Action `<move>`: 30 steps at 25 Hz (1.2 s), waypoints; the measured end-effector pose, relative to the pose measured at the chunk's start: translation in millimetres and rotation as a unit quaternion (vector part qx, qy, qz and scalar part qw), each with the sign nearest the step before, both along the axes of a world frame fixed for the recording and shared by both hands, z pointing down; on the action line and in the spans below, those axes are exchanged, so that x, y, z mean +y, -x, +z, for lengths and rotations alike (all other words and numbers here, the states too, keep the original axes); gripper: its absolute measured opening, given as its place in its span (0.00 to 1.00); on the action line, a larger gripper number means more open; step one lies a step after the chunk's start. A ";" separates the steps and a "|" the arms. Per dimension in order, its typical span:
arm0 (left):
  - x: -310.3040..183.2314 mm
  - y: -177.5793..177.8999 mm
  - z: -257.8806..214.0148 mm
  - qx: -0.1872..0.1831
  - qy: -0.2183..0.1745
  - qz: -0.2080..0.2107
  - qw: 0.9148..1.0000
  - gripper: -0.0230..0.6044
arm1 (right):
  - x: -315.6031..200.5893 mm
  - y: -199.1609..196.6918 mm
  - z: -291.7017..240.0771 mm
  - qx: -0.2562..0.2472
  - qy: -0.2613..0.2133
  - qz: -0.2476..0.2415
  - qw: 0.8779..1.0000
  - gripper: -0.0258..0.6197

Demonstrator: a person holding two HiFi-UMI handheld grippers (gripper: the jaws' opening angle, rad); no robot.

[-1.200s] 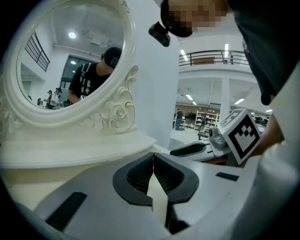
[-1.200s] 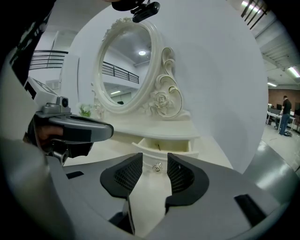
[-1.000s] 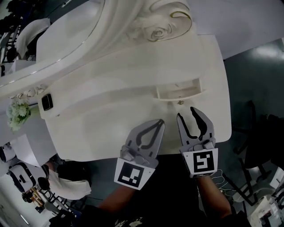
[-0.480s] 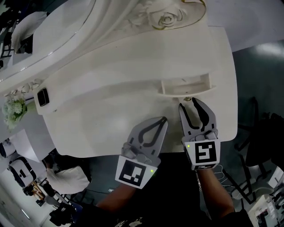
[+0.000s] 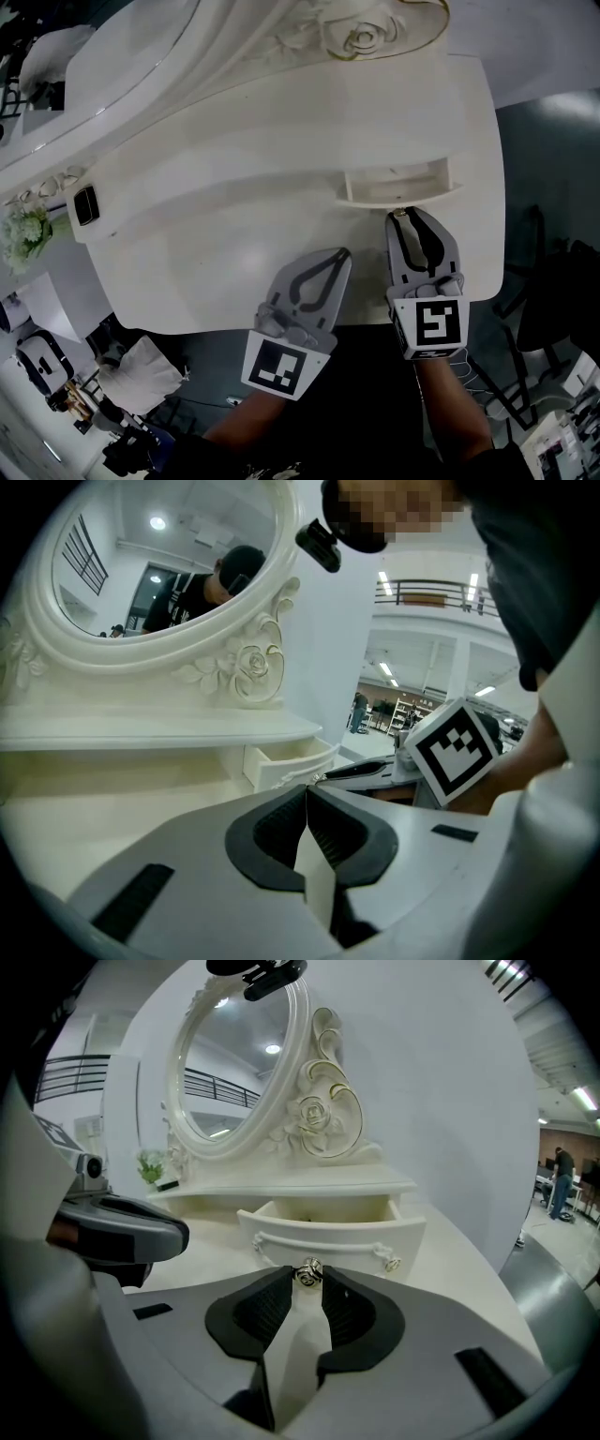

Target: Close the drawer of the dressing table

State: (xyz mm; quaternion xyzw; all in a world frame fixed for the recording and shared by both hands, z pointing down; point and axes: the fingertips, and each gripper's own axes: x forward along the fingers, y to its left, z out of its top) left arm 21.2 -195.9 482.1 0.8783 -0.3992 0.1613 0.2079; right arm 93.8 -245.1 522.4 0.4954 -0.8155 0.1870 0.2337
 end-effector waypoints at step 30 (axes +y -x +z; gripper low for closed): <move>2.4 2.9 5.9 0.007 0.007 -0.007 1.000 0.04 | -20.3 1.0 -1.5 -0.008 -0.006 0.019 1.000 0.18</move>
